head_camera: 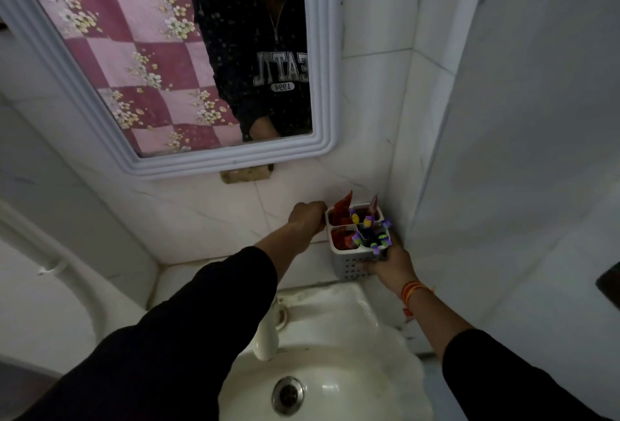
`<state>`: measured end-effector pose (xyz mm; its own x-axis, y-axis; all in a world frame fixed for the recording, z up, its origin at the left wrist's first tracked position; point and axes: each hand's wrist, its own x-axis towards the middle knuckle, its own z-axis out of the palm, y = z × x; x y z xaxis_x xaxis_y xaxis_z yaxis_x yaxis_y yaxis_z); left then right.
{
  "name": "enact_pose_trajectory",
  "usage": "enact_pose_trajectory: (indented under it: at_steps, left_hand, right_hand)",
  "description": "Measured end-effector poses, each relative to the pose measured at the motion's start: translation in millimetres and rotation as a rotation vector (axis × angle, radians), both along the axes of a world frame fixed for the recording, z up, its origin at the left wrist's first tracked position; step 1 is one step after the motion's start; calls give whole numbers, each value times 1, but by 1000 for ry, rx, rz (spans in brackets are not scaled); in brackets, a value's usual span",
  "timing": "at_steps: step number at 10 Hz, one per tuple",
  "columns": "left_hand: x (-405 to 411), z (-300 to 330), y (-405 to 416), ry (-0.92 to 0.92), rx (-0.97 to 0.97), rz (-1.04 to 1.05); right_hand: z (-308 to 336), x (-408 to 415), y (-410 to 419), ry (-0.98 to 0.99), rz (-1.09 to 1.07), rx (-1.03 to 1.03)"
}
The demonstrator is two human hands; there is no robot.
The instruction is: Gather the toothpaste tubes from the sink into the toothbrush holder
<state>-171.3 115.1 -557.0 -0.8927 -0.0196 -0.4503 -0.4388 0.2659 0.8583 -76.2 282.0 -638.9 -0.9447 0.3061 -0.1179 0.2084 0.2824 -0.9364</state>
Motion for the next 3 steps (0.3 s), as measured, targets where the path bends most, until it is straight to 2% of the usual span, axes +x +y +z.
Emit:
enact_pose_trajectory:
  at_steps: [2,3]
  left_hand:
    - [13,10,-9,31,-66,-33]
    - [37,32,-22,88,-167,-88]
  right_hand:
    - [2,17,-8,-99,-60,57]
    - [16,37,-17,-148,-108,83]
